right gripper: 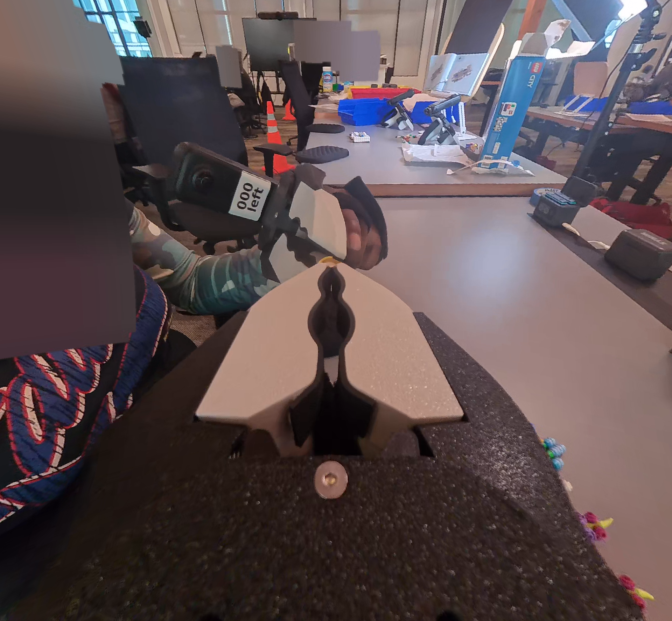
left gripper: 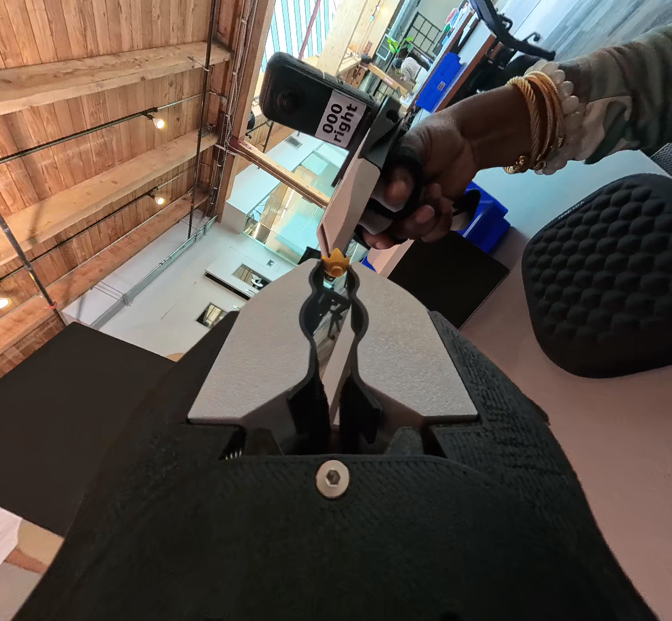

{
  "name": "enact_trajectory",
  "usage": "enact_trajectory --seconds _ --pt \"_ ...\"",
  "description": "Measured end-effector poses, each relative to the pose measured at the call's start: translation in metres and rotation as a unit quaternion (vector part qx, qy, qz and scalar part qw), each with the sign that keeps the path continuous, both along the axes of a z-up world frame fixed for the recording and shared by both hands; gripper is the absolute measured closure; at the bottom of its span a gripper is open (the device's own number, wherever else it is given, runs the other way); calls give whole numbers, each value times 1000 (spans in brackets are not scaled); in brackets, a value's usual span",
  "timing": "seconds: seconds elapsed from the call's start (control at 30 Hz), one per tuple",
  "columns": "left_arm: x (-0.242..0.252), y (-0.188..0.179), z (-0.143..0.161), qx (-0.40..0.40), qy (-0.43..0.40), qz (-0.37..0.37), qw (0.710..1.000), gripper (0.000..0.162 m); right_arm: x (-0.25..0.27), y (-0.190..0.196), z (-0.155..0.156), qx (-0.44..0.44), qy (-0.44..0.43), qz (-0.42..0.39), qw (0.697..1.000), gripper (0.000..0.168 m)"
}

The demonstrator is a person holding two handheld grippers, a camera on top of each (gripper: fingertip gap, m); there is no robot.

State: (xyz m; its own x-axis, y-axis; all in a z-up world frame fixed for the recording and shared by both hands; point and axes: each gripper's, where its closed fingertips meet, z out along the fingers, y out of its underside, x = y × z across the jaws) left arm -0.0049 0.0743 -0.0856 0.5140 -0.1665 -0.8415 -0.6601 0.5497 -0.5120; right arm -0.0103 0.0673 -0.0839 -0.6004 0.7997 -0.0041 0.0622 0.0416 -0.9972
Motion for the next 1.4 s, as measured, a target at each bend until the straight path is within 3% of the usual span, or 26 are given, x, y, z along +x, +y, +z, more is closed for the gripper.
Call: enact_trajectory --seconds 0.13,0.27,0.33,0.4,0.63,0.87,1.03,1.1,1.27,1.4 --pt "4 -4 4 -7 -24 -30 999 150 -3 9 -6 16 -10 -29 999 168" --pt "-2 -2 2 -12 -45 -30 998 150 6 2 0 -29 -13 19 999 167" --pt "-6 -2 5 -3 -63 -26 998 150 9 0 -1 -51 -28 37 998 146" --pt "-7 -5 8 11 -84 -21 996 150 6 -3 -6 -54 -41 33 997 139" --pt "-4 -15 -15 34 -104 25 994 150 -5 -26 -22 -126 -59 18 990 143" --pt "-10 -21 -25 13 -111 58 992 150 -13 -29 -32 -67 -55 -44 995 156" --pt "-19 -20 -33 21 -103 132 986 125 -18 -15 -42 32 -38 -159 986 156" --pt "-17 -19 -33 27 -96 155 983 122 -18 -14 -42 47 -23 -188 981 156" --pt "-9 -16 -33 32 -75 190 978 136 -15 -17 -41 68 3 -235 970 156" --pt "0 -14 -38 42 -34 200 978 140 -10 -26 -47 50 -15 -215 975 156"
